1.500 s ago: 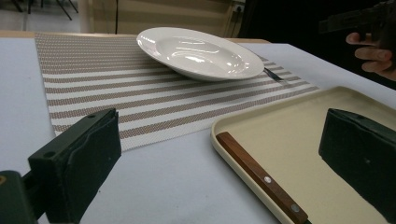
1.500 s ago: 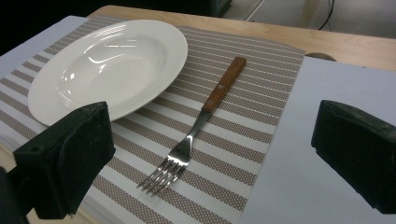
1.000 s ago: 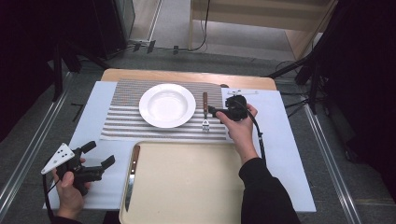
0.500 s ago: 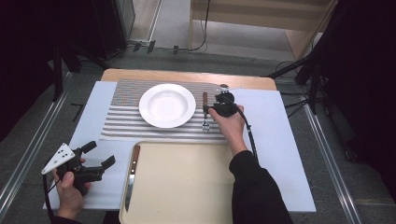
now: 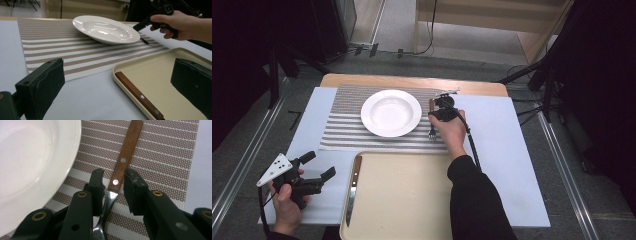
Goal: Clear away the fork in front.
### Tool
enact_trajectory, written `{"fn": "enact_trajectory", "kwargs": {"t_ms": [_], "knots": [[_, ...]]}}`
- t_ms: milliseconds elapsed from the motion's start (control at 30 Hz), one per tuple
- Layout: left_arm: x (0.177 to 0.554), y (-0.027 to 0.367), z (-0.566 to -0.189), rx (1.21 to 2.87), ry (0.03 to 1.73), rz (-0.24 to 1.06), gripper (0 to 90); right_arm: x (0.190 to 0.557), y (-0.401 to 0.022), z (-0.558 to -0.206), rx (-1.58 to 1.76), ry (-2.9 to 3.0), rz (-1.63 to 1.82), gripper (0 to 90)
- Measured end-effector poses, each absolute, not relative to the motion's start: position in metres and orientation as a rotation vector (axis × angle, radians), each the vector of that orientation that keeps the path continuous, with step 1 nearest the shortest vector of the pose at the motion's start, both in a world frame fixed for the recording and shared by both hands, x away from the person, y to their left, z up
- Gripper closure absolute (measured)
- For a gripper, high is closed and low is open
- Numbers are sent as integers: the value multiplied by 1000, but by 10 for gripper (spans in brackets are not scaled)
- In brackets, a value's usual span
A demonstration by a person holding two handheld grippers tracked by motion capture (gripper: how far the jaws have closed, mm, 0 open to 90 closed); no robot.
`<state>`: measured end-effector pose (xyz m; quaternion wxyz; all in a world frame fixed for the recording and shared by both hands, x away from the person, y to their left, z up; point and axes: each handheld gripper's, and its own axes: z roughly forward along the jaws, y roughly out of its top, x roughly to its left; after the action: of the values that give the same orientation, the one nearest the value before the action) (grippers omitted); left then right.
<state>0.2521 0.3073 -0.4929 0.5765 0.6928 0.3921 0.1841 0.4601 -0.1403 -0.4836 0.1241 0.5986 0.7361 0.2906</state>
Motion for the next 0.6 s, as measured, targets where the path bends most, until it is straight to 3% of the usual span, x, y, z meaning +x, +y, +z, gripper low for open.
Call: {"fn": "enact_trajectory", "kwargs": {"t_ms": [600], "knots": [[252,304,-493,1636,909,435,0,465,-138,-491,1763,2141,804,754]]}}
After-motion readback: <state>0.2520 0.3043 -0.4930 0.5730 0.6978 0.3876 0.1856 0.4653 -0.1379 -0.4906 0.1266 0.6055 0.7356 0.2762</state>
